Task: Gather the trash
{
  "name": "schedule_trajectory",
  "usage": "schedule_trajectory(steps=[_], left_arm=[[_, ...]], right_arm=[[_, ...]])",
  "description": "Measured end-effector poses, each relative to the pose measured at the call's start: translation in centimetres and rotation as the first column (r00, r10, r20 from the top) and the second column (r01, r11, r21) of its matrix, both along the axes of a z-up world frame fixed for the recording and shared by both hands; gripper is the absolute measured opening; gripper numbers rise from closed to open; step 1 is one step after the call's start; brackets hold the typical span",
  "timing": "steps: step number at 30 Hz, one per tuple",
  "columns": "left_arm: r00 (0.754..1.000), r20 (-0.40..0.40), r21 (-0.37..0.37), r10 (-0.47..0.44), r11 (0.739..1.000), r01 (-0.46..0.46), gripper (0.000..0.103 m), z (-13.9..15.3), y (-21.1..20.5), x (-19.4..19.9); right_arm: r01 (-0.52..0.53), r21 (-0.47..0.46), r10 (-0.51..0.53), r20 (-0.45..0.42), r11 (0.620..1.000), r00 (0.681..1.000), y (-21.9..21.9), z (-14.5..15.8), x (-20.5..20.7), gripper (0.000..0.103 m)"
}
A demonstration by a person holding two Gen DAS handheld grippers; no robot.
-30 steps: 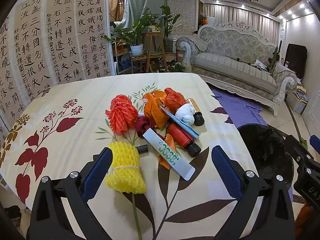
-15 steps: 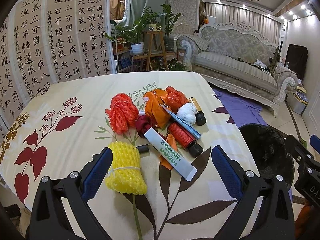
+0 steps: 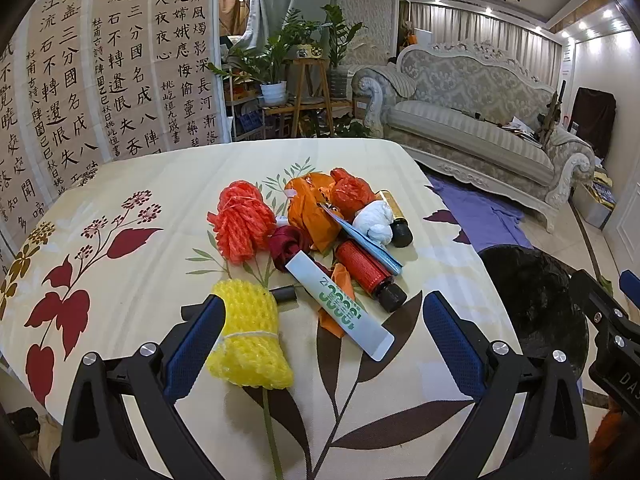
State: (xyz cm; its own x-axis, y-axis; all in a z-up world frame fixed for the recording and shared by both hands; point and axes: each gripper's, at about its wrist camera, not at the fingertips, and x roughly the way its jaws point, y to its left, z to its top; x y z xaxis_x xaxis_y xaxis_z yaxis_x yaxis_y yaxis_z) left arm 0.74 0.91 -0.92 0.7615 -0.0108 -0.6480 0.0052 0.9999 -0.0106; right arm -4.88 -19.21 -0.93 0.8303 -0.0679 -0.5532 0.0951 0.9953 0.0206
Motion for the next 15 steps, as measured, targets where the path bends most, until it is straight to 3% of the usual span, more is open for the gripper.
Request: schedule_trajectory(steps=[15], left_arm=[[1.000, 0.000, -0.006, -0.010, 1.000, 0.010, 0.096, 0.11, -0.46, -0.16]], right_arm=[[0.003, 0.001, -0.003, -0.007, 1.000, 1.000, -0.18, -0.09, -0.17, 0.099]])
